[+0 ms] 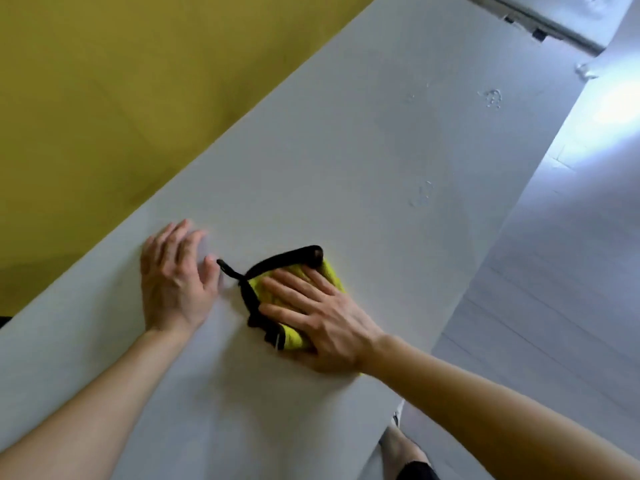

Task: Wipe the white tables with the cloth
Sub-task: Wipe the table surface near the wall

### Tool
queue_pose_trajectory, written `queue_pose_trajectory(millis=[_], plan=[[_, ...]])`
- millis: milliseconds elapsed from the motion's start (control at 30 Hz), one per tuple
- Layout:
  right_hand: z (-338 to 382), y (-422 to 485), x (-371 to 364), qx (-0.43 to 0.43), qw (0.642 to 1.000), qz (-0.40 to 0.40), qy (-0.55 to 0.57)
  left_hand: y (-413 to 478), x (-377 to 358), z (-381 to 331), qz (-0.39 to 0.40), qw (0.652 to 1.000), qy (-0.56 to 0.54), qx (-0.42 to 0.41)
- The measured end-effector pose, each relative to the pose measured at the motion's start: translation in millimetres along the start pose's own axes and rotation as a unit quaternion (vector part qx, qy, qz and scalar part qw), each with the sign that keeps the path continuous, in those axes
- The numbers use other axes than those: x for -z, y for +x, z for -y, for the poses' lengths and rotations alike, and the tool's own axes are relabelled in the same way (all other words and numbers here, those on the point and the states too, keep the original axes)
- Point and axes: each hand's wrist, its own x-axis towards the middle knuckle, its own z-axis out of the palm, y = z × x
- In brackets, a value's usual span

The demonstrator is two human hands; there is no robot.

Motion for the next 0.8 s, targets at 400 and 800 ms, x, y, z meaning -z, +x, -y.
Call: queue_pose_trajectory(millis=[400, 800], plan=[[-92, -23, 26, -0.213, 0.970, -0.121, -0.009, -21, -12, -138, -0.006, 0.997, -0.058, 0.050], [-205, -77, 71, -0.418, 0.888, -0.190, -0.021, -18, -49, -194, 0.018, 1.000, 0.001, -0.003]])
